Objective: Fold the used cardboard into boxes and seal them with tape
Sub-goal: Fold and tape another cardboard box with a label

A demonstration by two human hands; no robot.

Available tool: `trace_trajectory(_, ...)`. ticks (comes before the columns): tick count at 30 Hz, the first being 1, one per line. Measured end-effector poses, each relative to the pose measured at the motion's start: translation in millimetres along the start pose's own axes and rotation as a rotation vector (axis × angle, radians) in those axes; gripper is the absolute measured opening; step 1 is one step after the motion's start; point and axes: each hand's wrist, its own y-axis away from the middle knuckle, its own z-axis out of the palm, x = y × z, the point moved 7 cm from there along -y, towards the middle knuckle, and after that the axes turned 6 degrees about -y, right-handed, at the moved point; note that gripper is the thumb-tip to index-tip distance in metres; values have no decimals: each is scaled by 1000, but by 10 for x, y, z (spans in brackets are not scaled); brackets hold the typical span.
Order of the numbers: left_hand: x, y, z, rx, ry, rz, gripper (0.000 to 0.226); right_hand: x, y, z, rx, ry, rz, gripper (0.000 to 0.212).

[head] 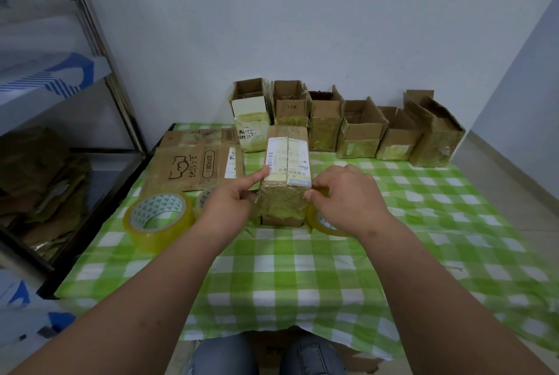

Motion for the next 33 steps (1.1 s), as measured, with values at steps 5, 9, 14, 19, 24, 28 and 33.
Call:
trace_trajectory(5,38,47,-21,18,-25,22,63,-9,13,0,9,8,-3,25)
trace_trajectory(9,81,78,-41,18,-48,25,57,-16,20,-4,14,6,3,24)
trace_trajectory(14,129,90,-52,28,-63,20,51,-24,28,-6,13,12,7,24)
trace_trajectory(19,148,70,-65,126,-132,11,45,-38,39,-9,16,11,11,22)
trace_trajectory(24,191,83,-58,172,-256,33,44,-28,37,-1,9,24,10,23)
trace_trajectory(28,213,86,-69,161,-284,28,44,-48,53,6,5,33,9,25)
trace_trajectory(33,185,75,-52,128,-191,22,45,44,88,-95,-60,-77,28,43)
